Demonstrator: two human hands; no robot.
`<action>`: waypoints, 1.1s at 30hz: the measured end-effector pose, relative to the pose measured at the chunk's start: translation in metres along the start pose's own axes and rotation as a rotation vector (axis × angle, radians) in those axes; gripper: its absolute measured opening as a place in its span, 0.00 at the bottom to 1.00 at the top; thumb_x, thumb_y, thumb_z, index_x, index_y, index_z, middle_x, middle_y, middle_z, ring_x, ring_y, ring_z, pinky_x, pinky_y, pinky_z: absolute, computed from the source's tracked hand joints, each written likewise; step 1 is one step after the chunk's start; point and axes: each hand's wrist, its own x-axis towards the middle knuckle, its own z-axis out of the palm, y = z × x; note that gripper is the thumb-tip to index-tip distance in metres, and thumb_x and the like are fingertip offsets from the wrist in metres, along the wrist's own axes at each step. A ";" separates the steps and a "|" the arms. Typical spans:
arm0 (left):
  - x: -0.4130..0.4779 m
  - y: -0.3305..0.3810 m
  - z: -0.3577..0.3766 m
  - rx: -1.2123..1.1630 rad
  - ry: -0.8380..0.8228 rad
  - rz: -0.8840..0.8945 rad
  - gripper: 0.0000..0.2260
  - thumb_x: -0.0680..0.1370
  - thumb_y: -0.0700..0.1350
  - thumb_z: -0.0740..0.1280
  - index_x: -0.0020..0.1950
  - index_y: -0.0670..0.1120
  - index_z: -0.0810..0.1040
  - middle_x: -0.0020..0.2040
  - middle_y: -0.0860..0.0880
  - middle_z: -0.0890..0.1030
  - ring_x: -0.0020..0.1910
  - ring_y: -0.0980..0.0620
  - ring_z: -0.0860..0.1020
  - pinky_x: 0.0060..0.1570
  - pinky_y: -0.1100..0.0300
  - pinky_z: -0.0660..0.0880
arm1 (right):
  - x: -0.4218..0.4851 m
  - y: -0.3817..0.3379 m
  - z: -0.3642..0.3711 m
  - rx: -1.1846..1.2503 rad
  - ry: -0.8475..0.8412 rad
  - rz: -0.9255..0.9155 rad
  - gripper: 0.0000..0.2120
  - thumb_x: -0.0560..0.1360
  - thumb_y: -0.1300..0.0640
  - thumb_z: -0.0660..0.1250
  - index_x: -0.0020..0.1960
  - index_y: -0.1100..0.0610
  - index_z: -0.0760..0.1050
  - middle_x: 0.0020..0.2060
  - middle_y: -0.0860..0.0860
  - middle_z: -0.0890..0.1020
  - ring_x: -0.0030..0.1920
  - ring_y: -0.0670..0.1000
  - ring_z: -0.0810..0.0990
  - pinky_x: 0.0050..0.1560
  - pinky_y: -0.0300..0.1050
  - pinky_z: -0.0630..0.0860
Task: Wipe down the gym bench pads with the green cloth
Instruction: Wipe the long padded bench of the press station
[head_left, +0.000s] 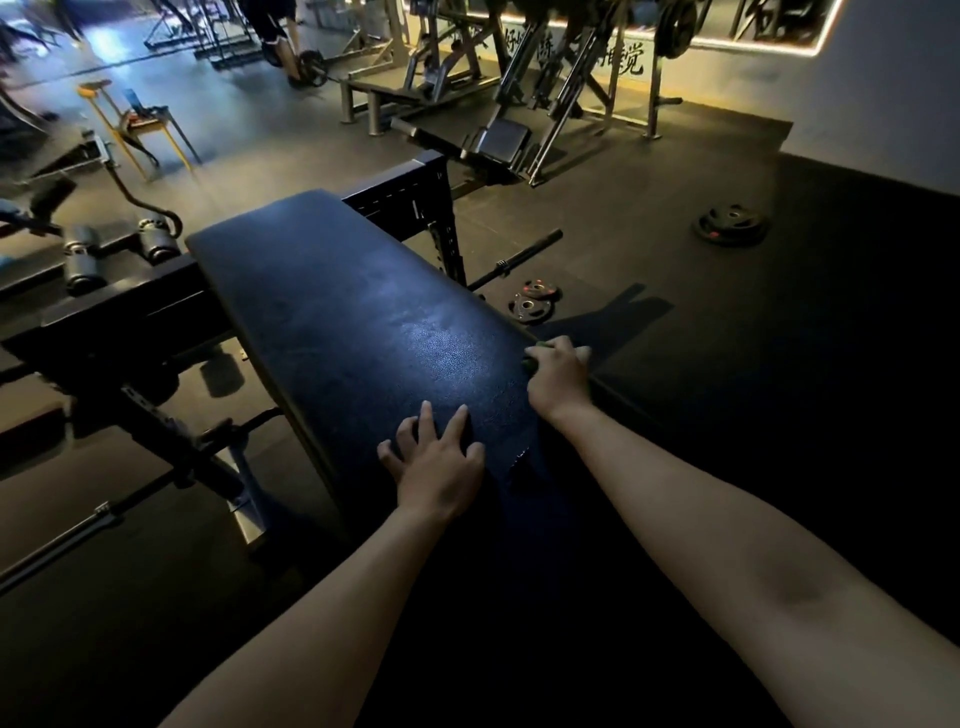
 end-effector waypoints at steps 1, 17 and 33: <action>0.004 0.006 0.000 -0.004 -0.008 0.019 0.26 0.80 0.58 0.55 0.79 0.63 0.56 0.83 0.49 0.47 0.78 0.45 0.46 0.73 0.37 0.41 | -0.001 -0.015 0.009 0.010 -0.048 -0.102 0.18 0.76 0.63 0.61 0.63 0.55 0.79 0.64 0.58 0.73 0.61 0.62 0.69 0.62 0.46 0.63; 0.014 0.003 0.013 -0.002 0.033 0.056 0.27 0.79 0.61 0.56 0.79 0.65 0.55 0.82 0.52 0.46 0.76 0.45 0.47 0.73 0.40 0.44 | 0.024 0.009 0.002 -0.025 0.034 0.024 0.21 0.76 0.65 0.57 0.65 0.55 0.78 0.65 0.56 0.73 0.60 0.61 0.68 0.60 0.45 0.63; 0.009 -0.004 0.006 0.012 -0.044 0.149 0.23 0.82 0.60 0.56 0.77 0.68 0.58 0.83 0.47 0.47 0.78 0.43 0.45 0.73 0.39 0.41 | -0.046 0.052 -0.035 -0.125 0.067 0.190 0.25 0.78 0.68 0.53 0.71 0.55 0.71 0.66 0.59 0.68 0.63 0.62 0.64 0.64 0.52 0.66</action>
